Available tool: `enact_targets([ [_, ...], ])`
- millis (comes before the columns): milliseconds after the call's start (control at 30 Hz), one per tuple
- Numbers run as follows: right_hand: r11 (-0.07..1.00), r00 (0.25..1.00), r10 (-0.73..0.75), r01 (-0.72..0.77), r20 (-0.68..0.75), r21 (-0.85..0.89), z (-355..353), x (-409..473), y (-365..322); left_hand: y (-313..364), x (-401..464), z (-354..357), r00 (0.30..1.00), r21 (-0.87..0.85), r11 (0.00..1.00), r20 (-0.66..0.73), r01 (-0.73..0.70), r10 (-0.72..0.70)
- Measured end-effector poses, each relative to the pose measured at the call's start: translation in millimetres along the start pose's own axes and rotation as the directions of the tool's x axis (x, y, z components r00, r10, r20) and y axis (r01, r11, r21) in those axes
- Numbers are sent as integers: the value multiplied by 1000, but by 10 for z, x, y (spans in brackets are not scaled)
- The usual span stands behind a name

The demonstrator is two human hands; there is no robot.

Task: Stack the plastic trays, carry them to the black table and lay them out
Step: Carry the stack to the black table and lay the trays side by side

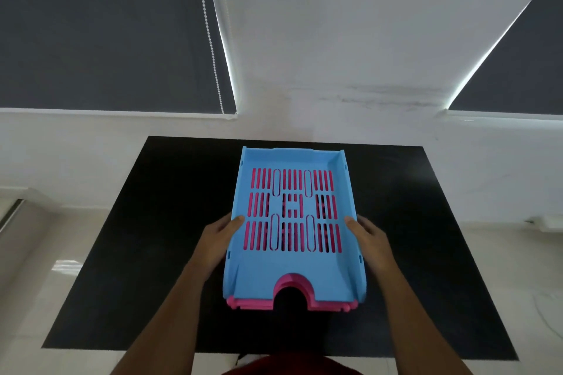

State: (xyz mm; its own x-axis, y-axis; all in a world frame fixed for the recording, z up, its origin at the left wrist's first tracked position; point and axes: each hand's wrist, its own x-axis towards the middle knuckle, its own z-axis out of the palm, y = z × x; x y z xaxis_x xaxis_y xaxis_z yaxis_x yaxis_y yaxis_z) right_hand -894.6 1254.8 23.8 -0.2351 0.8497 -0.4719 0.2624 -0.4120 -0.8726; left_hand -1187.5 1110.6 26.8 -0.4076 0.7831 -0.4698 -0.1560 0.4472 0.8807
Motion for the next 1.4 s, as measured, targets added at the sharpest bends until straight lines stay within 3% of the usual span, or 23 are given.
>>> enact_targets([
  [100, 982, 982, -131, 110, -137, -153, 39, -15, -65, 67, 10, 22, 991, 110, 990, -90, -92, 102],
  [333, 893, 931, -301, 199, -207, -403, 229, -90, -126, 160, 43, 73, 951, 347, 919, -168, -189, 259],
  [633, 894, 856, -401, 290, -326, -341, 91, -207, -229, 469, 4, 201, 895, 347, 871, -152, -348, 419],
  [867, 899, 838, -399, 278, -374, -337, -599, -110, -192, 615, -33, 877, 899, 333, 876, -148, -347, 412],
  [1233, 920, 853, -319, 175, -413, -350, -2212, 211, -31, 608, -27, 2568, 831, 410, 819, -212, -402, 514],
  [1400, 909, 864, -323, 169, -386, -381, -2607, 405, 78, 453, 50, 3021, 852, 452, 830, -239, -328, 467],
])
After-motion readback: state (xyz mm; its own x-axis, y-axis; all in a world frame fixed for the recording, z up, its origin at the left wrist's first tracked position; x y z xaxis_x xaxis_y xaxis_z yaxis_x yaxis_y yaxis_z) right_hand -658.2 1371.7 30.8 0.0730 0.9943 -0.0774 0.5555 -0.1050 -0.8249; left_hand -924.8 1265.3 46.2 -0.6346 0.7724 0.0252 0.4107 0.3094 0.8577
